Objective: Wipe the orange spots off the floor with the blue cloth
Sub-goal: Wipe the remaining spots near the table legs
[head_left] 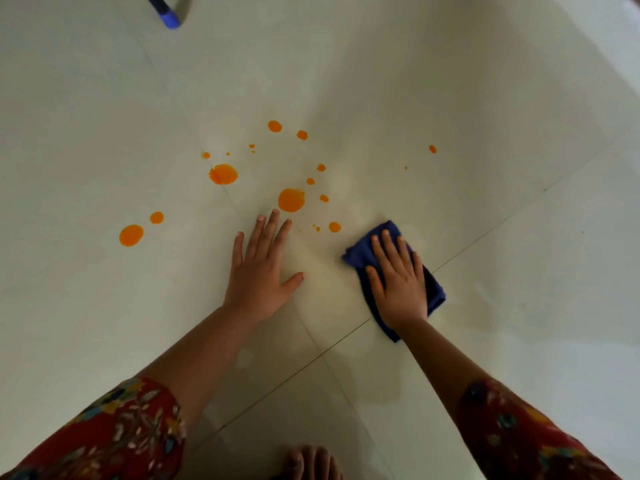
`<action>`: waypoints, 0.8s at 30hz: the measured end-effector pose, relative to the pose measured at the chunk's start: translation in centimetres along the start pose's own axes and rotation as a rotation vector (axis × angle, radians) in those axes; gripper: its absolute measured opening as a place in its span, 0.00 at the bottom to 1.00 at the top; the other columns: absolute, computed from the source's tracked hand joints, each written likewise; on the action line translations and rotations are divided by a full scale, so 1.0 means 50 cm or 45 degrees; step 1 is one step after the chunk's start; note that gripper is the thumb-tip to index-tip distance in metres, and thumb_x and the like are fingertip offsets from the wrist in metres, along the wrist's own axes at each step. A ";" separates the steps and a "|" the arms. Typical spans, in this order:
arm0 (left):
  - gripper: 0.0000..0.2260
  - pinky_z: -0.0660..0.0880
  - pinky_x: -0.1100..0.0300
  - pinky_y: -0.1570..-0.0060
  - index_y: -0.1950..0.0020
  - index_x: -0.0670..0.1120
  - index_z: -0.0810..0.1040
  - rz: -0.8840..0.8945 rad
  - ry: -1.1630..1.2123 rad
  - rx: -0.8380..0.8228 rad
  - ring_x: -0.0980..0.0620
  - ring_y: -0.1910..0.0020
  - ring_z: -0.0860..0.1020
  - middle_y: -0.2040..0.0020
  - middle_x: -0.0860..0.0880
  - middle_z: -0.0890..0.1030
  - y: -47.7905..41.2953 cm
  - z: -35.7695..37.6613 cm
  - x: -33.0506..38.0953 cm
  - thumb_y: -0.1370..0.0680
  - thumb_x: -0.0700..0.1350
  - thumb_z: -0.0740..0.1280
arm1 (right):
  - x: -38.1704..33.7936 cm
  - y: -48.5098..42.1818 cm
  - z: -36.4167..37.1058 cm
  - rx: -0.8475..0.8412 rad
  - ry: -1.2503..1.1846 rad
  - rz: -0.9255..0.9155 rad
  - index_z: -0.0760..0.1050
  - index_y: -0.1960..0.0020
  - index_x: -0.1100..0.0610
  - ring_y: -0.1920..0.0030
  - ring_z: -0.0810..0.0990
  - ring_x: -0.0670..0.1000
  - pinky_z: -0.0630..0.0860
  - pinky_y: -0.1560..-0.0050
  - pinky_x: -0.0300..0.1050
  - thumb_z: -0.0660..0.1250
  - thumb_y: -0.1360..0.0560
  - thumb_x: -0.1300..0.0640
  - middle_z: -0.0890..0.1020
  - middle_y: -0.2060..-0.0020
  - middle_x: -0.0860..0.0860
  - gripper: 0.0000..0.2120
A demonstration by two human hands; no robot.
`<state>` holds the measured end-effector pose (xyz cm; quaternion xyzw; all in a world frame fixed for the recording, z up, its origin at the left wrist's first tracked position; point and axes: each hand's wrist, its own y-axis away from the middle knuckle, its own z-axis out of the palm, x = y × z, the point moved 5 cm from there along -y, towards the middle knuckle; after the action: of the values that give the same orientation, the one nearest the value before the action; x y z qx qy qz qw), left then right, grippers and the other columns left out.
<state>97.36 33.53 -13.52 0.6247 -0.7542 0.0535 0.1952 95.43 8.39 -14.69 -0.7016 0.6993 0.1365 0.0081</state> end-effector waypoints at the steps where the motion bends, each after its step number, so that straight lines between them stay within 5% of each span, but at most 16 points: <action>1: 0.39 0.40 0.48 0.27 0.21 0.51 0.47 0.038 -0.032 0.018 0.52 0.23 0.41 0.21 0.51 0.43 -0.015 -0.006 0.004 0.26 0.64 0.59 | 0.029 -0.021 -0.006 0.036 -0.005 0.089 0.48 0.21 0.45 0.22 0.42 0.48 0.39 0.23 0.48 0.43 0.18 0.41 0.47 0.21 0.43 0.27; 5: 0.39 0.41 0.50 0.27 0.22 0.51 0.53 0.244 -0.125 0.010 0.53 0.22 0.48 0.21 0.53 0.49 -0.110 -0.021 0.056 0.28 0.66 0.60 | 0.081 -0.149 -0.027 0.153 -0.075 0.577 0.44 0.21 0.47 0.22 0.41 0.51 0.42 0.23 0.53 0.43 0.17 0.43 0.45 0.21 0.47 0.27; 10: 0.33 0.40 0.50 0.26 0.22 0.49 0.51 0.267 -0.145 -0.047 0.54 0.22 0.46 0.21 0.53 0.47 -0.256 -0.034 0.151 0.22 0.63 0.56 | 0.079 -0.136 -0.030 0.110 -0.028 0.257 0.46 0.21 0.44 0.22 0.41 0.47 0.40 0.23 0.49 0.43 0.18 0.41 0.45 0.22 0.42 0.26; 18: 0.26 0.40 0.49 0.26 0.23 0.46 0.57 0.289 -0.433 -0.119 0.50 0.25 0.60 0.22 0.49 0.57 -0.325 -0.001 0.198 0.18 0.57 0.47 | 0.196 -0.368 -0.096 0.203 -0.081 0.720 0.44 0.20 0.48 0.21 0.42 0.53 0.41 0.23 0.55 0.43 0.17 0.42 0.45 0.21 0.48 0.27; 24: 0.25 0.42 0.50 0.25 0.24 0.46 0.60 0.331 -0.483 -0.190 0.51 0.26 0.62 0.23 0.49 0.60 -0.339 -0.016 0.199 0.18 0.56 0.45 | 0.208 -0.297 -0.087 0.168 -0.027 0.472 0.46 0.21 0.45 0.21 0.44 0.50 0.43 0.23 0.51 0.44 0.18 0.40 0.47 0.21 0.45 0.27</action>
<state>112.44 20.97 -11.96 0.5051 -0.8532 -0.0960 0.0874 110.68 -2.38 -15.28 -0.5573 0.8239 0.0968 0.0360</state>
